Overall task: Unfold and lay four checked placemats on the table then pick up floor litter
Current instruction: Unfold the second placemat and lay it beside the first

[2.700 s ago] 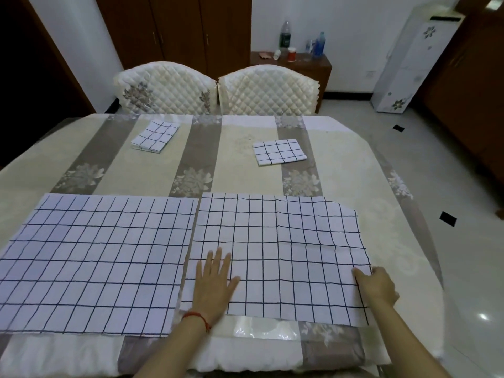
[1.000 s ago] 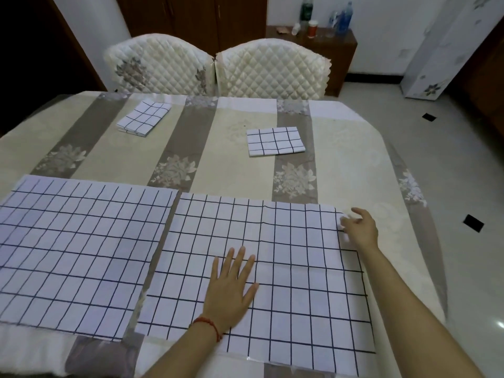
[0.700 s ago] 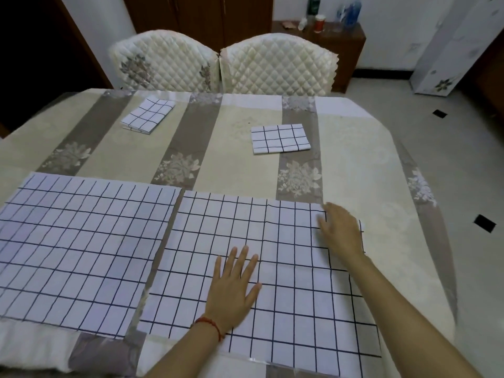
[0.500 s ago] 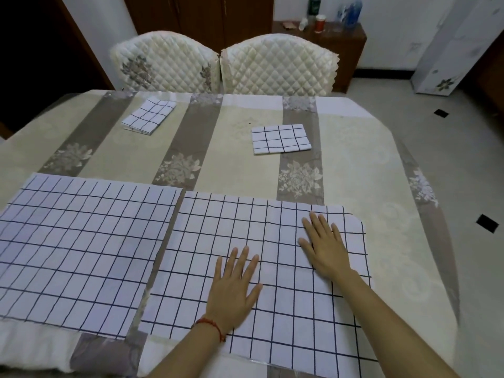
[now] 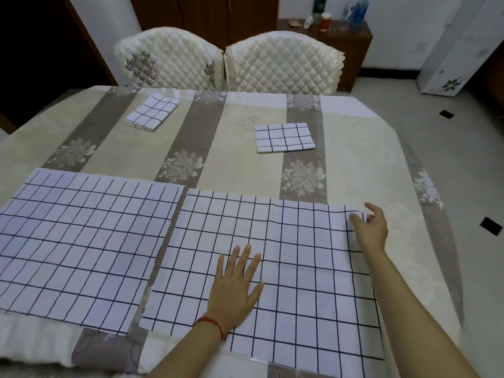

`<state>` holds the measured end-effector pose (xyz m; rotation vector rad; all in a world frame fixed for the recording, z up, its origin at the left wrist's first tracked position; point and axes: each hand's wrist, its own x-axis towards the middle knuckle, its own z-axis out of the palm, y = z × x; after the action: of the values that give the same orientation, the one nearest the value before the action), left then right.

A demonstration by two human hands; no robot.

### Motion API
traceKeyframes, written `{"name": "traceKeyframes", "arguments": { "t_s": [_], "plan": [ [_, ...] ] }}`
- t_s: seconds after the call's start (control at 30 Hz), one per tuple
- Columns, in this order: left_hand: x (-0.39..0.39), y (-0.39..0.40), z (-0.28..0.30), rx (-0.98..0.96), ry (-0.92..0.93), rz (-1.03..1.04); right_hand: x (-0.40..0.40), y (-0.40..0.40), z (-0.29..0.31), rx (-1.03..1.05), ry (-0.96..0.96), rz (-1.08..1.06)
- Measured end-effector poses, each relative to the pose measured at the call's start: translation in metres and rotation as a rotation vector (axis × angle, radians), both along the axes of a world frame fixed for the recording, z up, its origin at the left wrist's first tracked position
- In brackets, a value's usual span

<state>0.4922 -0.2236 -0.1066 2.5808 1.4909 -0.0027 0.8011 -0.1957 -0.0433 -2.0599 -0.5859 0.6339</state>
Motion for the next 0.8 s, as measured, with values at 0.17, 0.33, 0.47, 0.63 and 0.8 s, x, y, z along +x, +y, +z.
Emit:
{"name": "traceKeyframes", "arguments": {
  "t_s": [0.17,0.33,0.47,0.63,0.8],
  "plan": [
    [0.000,0.000,0.000,-0.007,-0.015,0.000,-0.005,0.007,0.001,0.019,-0.213,0.063],
    [0.000,0.001,-0.002,0.003,-0.017,0.002,-0.028,0.002,0.005,-0.152,-0.633,0.096],
    [0.001,0.001,0.000,0.002,-0.014,0.001,-0.103,-0.006,-0.006,-0.094,-0.651,0.574],
    [0.001,0.001,0.003,-0.004,-0.005,0.001,-0.144,-0.023,-0.043,-0.222,-0.670,0.964],
    [0.000,0.000,0.002,-0.002,-0.009,0.000,-0.083,-0.046,-0.051,-0.419,-0.684,0.523]
  ]
}}
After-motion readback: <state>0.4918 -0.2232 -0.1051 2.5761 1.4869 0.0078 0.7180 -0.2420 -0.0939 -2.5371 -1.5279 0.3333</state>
